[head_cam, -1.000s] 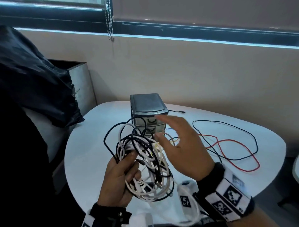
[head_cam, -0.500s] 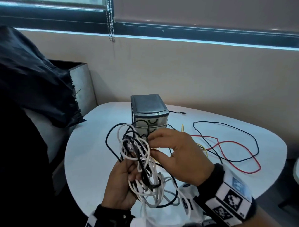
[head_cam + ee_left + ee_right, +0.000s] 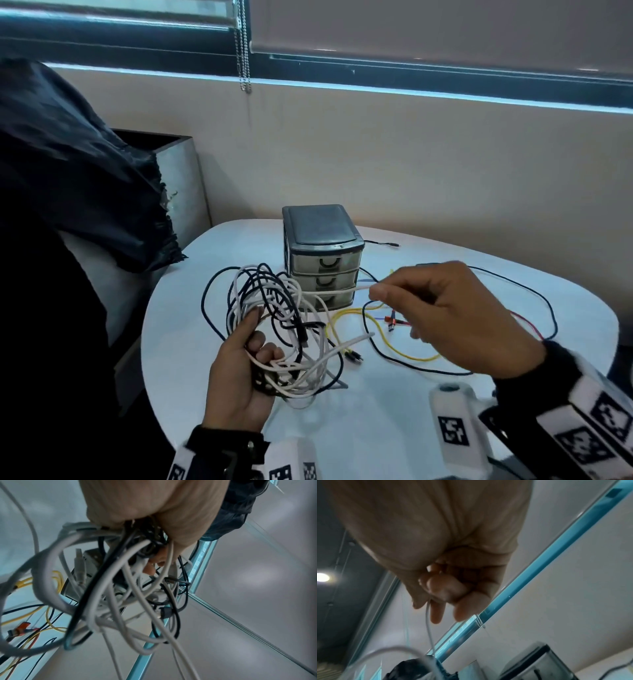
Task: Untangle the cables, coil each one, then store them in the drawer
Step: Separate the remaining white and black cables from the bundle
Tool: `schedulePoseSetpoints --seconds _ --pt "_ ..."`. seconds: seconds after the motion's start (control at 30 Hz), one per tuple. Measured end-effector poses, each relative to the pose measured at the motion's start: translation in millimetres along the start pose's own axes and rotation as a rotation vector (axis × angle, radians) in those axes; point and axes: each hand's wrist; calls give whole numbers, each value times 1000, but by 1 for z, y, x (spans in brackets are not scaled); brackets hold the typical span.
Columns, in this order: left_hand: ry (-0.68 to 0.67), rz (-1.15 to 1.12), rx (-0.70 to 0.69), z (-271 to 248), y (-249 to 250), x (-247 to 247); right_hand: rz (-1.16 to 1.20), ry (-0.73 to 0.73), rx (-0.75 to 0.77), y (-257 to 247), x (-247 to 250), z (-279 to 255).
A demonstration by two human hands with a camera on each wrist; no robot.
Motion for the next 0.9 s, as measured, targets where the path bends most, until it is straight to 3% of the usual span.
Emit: schedulePoseSetpoints --seconds 0.17,0.33,0.57,0.73,0.9 --pt "-53 -30 37 -3 -2 -3 170 -50 -7 -3 -14 -5" --pt "-79 73 -41 -9 -1 -4 96 -44 -51 -2 -23 -2" --pt "-239 32 -36 -22 0 -11 96 -91 -51 9 -33 -3" --pt "-262 85 -14 -29 -13 -15 138 -90 21 6 -42 0" --pt "-259 186 -72 -30 -18 -10 240 -53 -68 4 -37 4"
Point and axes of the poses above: each hand's wrist, its own z-axis towards the middle knuckle, its own x-axis out of the back of the hand, y = z × x, and after that the axes turned 13 degrees about -z, right-handed
